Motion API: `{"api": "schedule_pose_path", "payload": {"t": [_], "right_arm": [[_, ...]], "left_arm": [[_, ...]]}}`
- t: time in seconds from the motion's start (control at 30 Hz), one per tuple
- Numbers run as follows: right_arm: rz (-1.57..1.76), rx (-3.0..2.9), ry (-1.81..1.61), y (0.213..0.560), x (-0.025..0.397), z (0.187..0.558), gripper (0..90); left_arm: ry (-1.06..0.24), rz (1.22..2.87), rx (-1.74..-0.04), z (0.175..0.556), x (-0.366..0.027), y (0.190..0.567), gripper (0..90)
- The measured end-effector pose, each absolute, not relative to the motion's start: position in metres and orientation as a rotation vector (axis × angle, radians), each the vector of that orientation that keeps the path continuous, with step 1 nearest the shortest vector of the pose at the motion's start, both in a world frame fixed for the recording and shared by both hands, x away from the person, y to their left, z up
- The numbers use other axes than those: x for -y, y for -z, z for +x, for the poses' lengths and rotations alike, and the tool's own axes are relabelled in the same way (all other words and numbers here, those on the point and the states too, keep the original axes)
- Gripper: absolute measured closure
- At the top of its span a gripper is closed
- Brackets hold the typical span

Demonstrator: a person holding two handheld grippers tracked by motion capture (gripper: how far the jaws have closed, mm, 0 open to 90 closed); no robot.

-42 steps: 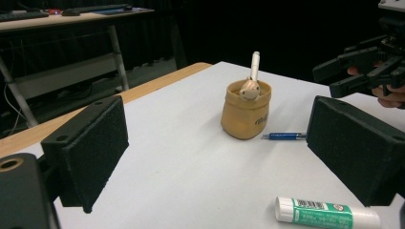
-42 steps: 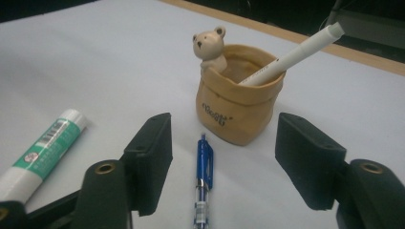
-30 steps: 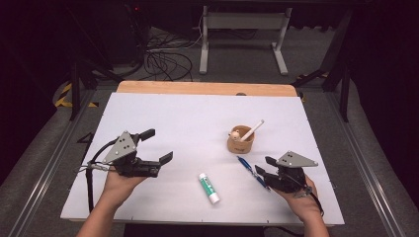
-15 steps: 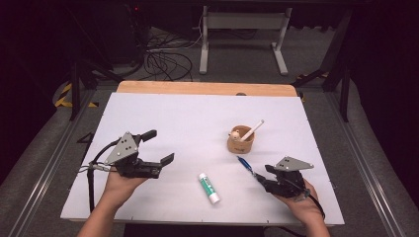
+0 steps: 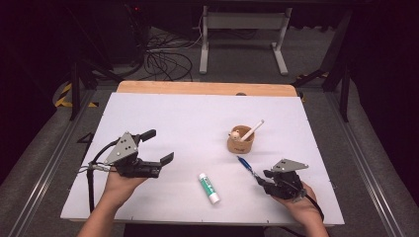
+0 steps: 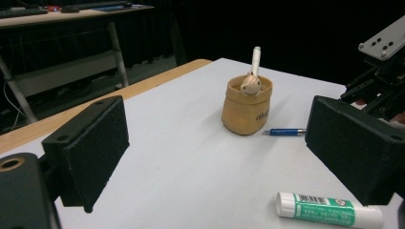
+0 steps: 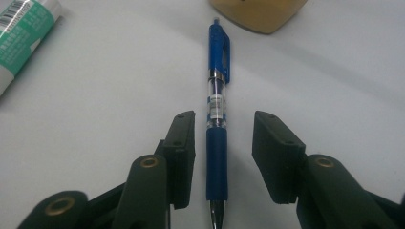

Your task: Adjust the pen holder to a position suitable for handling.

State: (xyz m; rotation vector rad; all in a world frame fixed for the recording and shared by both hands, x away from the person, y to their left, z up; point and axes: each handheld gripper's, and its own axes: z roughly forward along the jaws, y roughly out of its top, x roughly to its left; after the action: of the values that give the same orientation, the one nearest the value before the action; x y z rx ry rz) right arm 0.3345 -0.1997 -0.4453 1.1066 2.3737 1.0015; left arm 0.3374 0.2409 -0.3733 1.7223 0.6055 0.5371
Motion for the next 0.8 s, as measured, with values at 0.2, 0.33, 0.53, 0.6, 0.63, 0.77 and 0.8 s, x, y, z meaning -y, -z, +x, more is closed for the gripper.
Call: {"api": "schedule_pose_path", "payload": {"t": [0.2,0.33,0.53,0.6,0.63,0.77,0.8], "right_arm": [[1.111,-2.396,-0.983,0.4489,0.1995,0.3356,63.5],[1.103,-2.409,-0.974,0.4504,0.1999,0.3362,64.5],[1.082,-2.431,-0.953,0.4531,0.1995,0.3364,65.7],[1.087,-2.432,-0.955,0.4529,0.2,0.3365,66.2],[1.085,-2.434,-0.958,0.453,0.2003,0.3366,66.4],[1.078,-2.44,-0.959,0.4532,0.2014,0.3367,66.9],[1.076,-2.442,-0.959,0.4531,0.2016,0.3366,67.2]], "left_arm": [[-0.534,1.727,-0.601,0.3376,-0.2394,0.3738,8.4],[-0.533,1.726,-0.605,0.3377,-0.24,0.3738,8.4],[-0.532,1.729,-0.6,0.338,-0.2391,0.3745,8.5],[-0.532,1.731,-0.601,0.3381,-0.239,0.3747,8.5],[-0.533,1.732,-0.6,0.3382,-0.2392,0.3747,8.5],[-0.532,1.73,-0.604,0.3381,-0.2395,0.3746,8.6],[-0.532,1.729,-0.603,0.3381,-0.2394,0.3747,8.6]]}}
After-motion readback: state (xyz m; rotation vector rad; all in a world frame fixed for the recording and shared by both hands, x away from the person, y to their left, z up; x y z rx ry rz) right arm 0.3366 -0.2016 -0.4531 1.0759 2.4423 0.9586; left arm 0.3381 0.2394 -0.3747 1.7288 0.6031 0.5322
